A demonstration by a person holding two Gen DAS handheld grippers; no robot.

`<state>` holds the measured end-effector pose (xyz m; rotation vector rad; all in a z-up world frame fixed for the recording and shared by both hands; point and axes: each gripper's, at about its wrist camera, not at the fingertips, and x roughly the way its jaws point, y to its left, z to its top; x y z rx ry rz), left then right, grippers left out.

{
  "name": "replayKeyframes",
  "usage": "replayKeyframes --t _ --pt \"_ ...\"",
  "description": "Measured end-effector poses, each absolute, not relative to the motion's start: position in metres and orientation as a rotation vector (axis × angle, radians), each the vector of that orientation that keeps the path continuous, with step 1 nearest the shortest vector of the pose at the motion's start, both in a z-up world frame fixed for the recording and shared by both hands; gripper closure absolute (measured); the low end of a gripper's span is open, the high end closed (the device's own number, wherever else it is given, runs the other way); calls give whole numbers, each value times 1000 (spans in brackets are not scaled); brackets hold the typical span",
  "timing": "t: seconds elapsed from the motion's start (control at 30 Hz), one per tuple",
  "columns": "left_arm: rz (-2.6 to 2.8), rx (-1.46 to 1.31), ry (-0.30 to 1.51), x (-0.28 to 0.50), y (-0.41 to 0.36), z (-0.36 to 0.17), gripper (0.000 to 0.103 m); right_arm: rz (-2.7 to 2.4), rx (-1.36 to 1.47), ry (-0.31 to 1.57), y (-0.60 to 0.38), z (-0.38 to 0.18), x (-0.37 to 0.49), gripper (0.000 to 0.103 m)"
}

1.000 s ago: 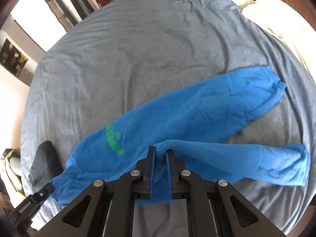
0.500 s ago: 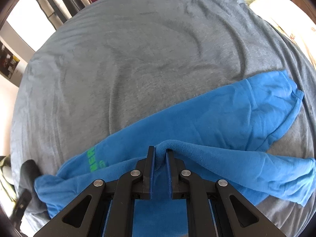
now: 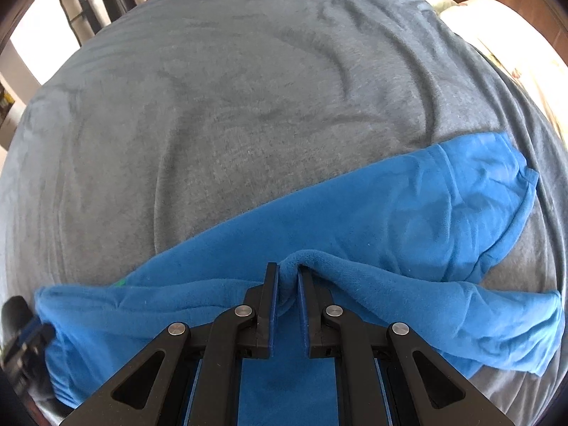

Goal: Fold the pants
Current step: 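Lift the waistband with both tools and fold it over toward the cuffs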

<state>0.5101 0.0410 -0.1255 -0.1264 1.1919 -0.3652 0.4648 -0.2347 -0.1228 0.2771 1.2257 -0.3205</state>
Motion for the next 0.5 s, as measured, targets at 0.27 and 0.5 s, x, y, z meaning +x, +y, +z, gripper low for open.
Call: replayKeyframes --t 0.27,0.5 --pt "-378 -241 1254 527 34 -155 54 -321 284 1238 -239 -134 467 92" --pt "-378 -295 1321 537 29 -169 50 -324 265 1235 -236 -140 467 92"
